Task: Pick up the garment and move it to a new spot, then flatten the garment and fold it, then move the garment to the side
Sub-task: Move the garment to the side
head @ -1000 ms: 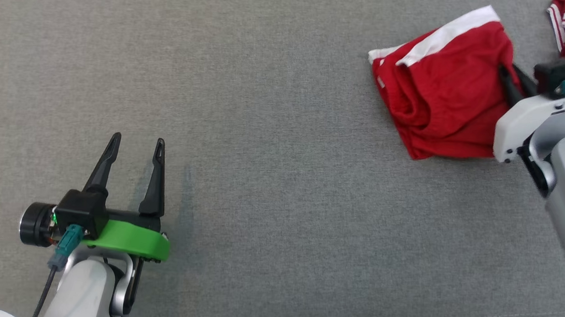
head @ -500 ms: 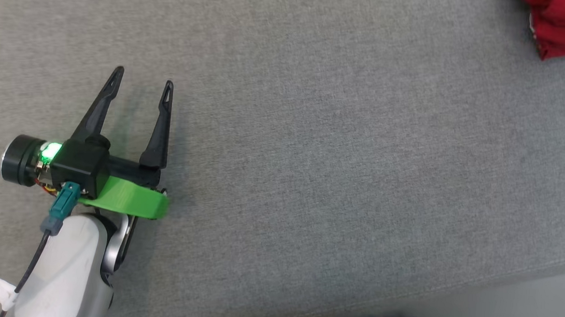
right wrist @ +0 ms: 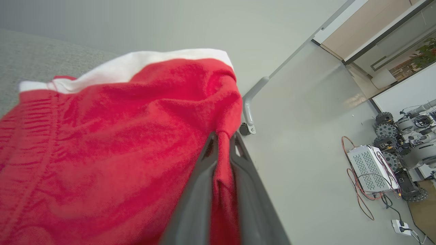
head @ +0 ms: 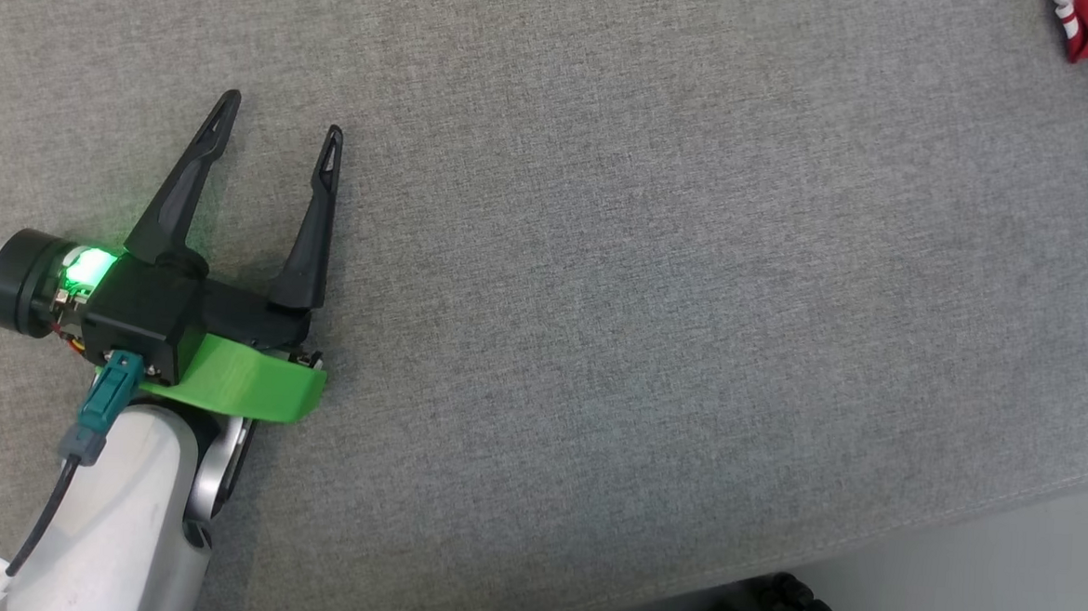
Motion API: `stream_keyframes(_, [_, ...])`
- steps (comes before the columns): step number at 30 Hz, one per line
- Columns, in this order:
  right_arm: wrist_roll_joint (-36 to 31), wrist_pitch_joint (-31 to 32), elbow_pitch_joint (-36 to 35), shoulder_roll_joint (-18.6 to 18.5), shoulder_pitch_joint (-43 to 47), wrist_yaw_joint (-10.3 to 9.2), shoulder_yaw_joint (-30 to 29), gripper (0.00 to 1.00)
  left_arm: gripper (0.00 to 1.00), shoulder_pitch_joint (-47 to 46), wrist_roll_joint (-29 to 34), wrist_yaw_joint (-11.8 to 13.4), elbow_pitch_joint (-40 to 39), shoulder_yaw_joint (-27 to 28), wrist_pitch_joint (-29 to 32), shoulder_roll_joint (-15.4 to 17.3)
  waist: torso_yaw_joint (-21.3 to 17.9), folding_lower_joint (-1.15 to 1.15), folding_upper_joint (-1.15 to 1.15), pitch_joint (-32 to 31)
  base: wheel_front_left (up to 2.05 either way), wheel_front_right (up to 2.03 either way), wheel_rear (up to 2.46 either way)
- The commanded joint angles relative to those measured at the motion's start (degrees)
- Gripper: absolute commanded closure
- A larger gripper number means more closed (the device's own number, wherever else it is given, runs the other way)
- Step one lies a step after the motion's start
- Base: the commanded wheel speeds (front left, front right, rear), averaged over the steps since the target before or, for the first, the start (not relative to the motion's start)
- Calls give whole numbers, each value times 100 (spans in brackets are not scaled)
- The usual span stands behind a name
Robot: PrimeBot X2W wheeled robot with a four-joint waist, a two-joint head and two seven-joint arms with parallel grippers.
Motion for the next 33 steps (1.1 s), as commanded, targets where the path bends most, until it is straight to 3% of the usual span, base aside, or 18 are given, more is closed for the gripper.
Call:
stream_keyframes(1, [-57, 95, 228, 27, -79, -14, -59, 0, 0, -22, 15, 26, 24, 14, 18, 27, 7, 0, 0, 27, 0, 0, 0])
stream_keyframes(8, [-426, -404, 591, 143, -240, -14, -89, 0, 0, 62, -78, 88, 160, 30, -140, -19, 90, 0, 0, -237, 0, 0, 0])
stream_keyframes(19, [-498, -1150, 357, 645, -35, -14, 130, 0, 0, 469, -307, 212, 625, 111, -435, -197, 421, 0, 0, -1263, 0, 0, 0])
stream_keyframes(27, [-105, -1312, -341, 1185, 834, -14, 163, 0, 0, 1030, -543, 373, 791, 340, -545, -257, 718, 0, 0, -2023, 0, 0, 0])
stream_keyframes(33, [-69, -1313, -1285, 1513, 1943, -14, -94, 0, 0, 1428, -629, 461, 808, 495, -579, -302, 894, 0, 0, -2473, 0, 0, 0])
